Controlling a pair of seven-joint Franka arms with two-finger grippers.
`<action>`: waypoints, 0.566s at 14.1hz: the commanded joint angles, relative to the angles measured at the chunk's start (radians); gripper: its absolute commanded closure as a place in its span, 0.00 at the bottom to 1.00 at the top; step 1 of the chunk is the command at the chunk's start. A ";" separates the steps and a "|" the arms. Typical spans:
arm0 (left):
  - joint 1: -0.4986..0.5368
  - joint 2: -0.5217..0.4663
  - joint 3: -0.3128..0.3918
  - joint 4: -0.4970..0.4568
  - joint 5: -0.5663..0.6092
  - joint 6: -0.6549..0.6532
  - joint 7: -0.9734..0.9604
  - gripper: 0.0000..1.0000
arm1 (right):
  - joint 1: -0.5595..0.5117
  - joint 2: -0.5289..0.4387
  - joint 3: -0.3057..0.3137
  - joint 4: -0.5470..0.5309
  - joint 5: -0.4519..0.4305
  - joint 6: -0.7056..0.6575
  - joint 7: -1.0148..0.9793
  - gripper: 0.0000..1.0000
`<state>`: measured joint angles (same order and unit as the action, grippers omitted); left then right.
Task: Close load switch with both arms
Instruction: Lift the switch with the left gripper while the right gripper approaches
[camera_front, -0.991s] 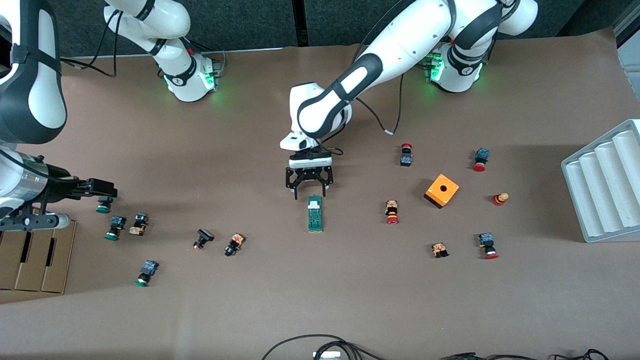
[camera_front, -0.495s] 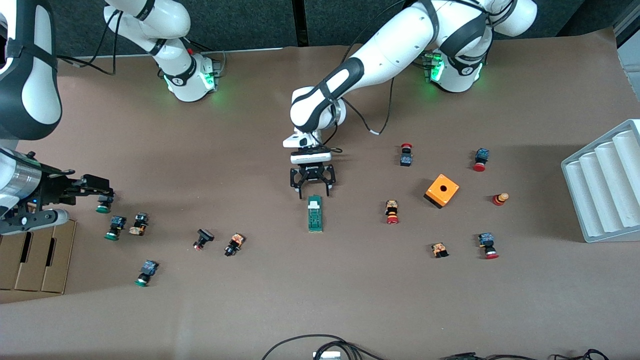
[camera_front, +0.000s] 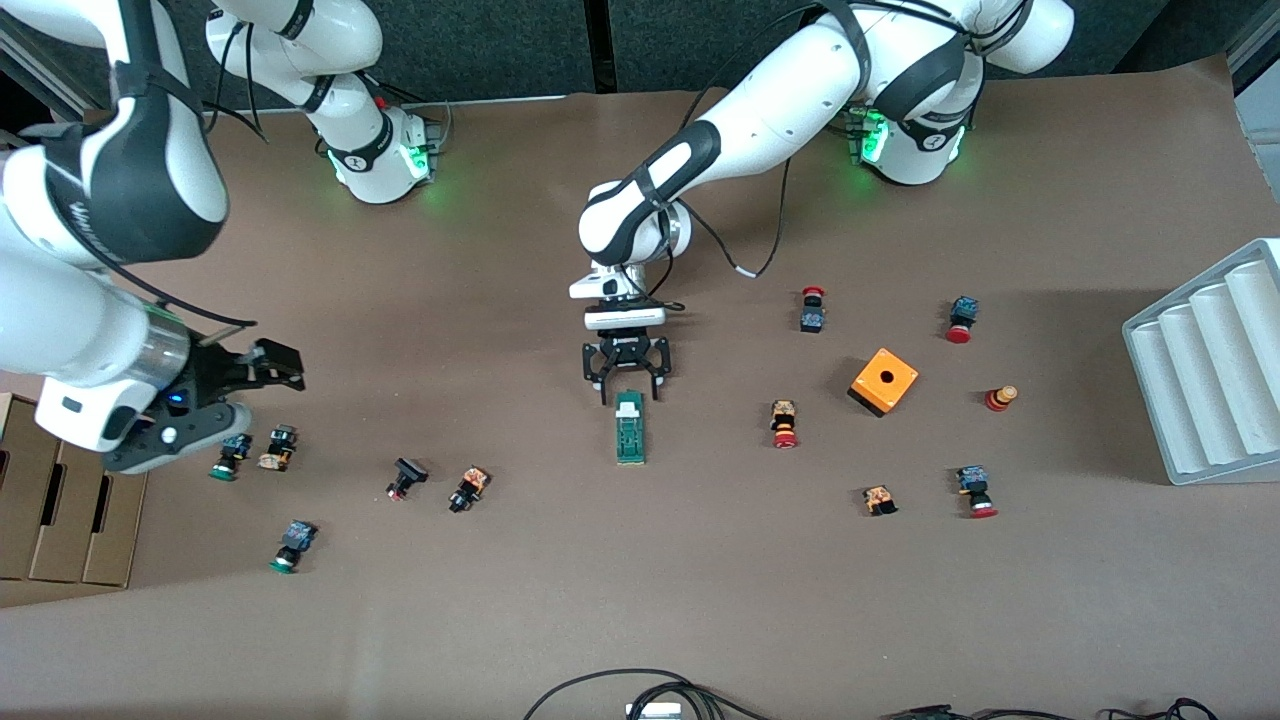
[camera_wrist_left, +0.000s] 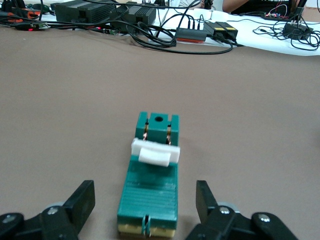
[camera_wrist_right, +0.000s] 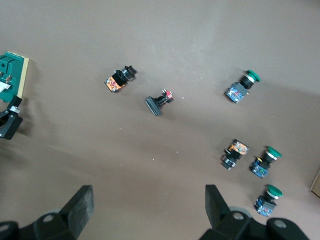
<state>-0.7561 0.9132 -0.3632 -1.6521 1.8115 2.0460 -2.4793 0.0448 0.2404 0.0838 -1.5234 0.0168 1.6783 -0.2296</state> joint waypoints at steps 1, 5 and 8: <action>-0.057 0.052 0.009 0.044 0.026 -0.073 -0.041 0.14 | -0.008 0.066 -0.004 0.017 0.009 0.029 -0.078 0.01; -0.077 0.065 0.012 0.049 0.045 -0.096 -0.036 0.18 | -0.005 0.094 -0.004 0.017 0.003 0.064 -0.160 0.01; -0.077 0.067 0.038 0.043 0.100 -0.096 -0.041 0.25 | 0.027 0.096 -0.003 0.015 0.000 0.072 -0.203 0.01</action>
<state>-0.8193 0.9650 -0.3496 -1.6296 1.8820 1.9596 -2.5019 0.0471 0.3315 0.0808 -1.5228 0.0168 1.7442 -0.4007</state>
